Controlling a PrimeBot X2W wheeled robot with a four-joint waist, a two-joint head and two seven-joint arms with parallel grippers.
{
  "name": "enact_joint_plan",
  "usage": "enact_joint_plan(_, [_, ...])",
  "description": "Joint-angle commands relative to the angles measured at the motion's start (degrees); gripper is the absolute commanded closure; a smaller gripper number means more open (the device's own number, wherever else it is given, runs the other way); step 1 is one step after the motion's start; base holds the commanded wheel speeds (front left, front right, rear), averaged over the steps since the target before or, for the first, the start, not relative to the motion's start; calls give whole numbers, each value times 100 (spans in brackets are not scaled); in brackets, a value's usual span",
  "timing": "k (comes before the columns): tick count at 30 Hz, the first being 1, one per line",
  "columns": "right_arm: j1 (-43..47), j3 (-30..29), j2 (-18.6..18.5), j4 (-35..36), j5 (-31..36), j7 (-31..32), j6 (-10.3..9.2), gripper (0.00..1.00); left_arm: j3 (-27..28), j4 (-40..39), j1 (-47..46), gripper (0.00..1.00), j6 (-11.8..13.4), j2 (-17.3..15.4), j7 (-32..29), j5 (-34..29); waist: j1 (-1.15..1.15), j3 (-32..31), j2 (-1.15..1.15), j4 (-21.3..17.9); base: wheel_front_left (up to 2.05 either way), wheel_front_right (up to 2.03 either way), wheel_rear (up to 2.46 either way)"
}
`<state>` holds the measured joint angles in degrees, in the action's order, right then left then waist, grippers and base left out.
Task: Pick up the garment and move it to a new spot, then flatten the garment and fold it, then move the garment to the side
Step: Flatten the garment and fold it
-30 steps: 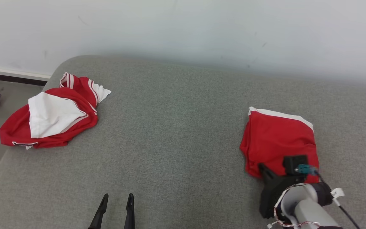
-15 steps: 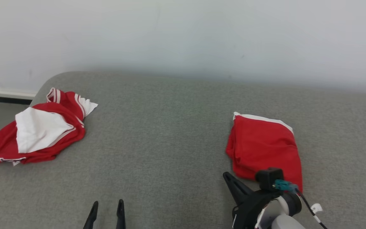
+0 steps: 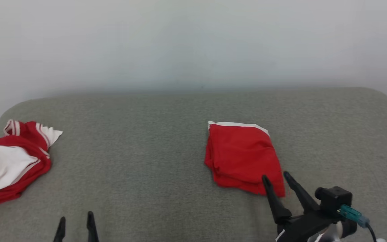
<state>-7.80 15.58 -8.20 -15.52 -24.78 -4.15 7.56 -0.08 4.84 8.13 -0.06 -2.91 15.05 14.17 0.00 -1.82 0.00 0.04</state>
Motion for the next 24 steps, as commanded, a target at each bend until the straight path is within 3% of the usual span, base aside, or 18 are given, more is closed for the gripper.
enact_joint_plan(1, [130,-96,23,115,68,-54,-12,0,78,-45,36,0,-34,3,18,-37,0,-44,0,-248,0,0,0])
enact_joint_plan(11, [714,-978,130,575,446,-191,-12,0,417,54,88,0,-204,4,18,-101,0,-84,0,-566,0,0,0])
enact_joint_plan(24, [766,-1245,-182,40,488,-476,-12,0,600,509,53,0,-531,3,18,-221,0,-271,0,-636,0,0,0])
